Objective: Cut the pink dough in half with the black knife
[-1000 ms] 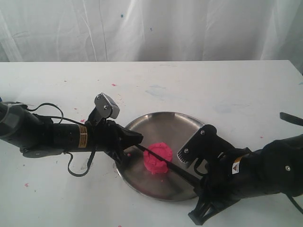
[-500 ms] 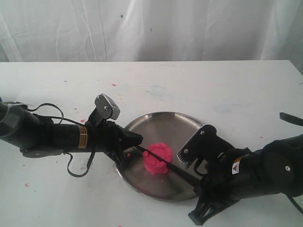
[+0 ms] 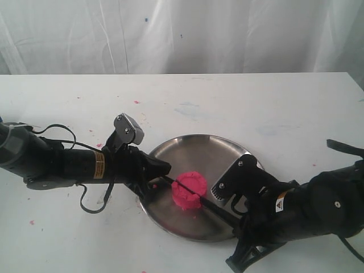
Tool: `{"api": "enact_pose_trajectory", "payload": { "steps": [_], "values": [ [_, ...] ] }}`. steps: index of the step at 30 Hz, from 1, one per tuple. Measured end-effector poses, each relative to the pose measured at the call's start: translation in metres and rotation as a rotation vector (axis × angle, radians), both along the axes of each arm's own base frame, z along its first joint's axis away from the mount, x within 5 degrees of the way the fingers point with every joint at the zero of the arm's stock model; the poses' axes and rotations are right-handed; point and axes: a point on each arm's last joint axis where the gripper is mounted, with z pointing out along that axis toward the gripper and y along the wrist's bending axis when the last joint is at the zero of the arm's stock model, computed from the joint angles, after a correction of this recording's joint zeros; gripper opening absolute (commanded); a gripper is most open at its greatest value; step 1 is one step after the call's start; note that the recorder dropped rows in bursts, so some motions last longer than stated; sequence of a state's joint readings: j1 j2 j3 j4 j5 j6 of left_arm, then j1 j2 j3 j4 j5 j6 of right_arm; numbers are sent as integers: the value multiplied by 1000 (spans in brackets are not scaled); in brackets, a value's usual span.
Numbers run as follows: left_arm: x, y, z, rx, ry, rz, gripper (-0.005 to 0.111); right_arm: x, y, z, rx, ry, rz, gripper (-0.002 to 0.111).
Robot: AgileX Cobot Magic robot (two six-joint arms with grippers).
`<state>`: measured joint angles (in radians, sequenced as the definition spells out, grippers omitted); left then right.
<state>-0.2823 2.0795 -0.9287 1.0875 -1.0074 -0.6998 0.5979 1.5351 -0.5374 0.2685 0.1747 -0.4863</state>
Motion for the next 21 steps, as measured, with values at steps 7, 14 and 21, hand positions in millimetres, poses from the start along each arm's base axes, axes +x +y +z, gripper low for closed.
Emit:
{"api": "enact_pose_trajectory", "payload": {
  "steps": [7,14,21],
  "values": [
    [0,0,-1,5,2,0,0,0,0,0,-1,-2,3,0],
    [0,0,-1,7,2,-1,0,0,0,0,-2,-3,5,0],
    [0,0,-1,10,4,0,0,1,1,1,-4,8,8,0]
  ]
}}
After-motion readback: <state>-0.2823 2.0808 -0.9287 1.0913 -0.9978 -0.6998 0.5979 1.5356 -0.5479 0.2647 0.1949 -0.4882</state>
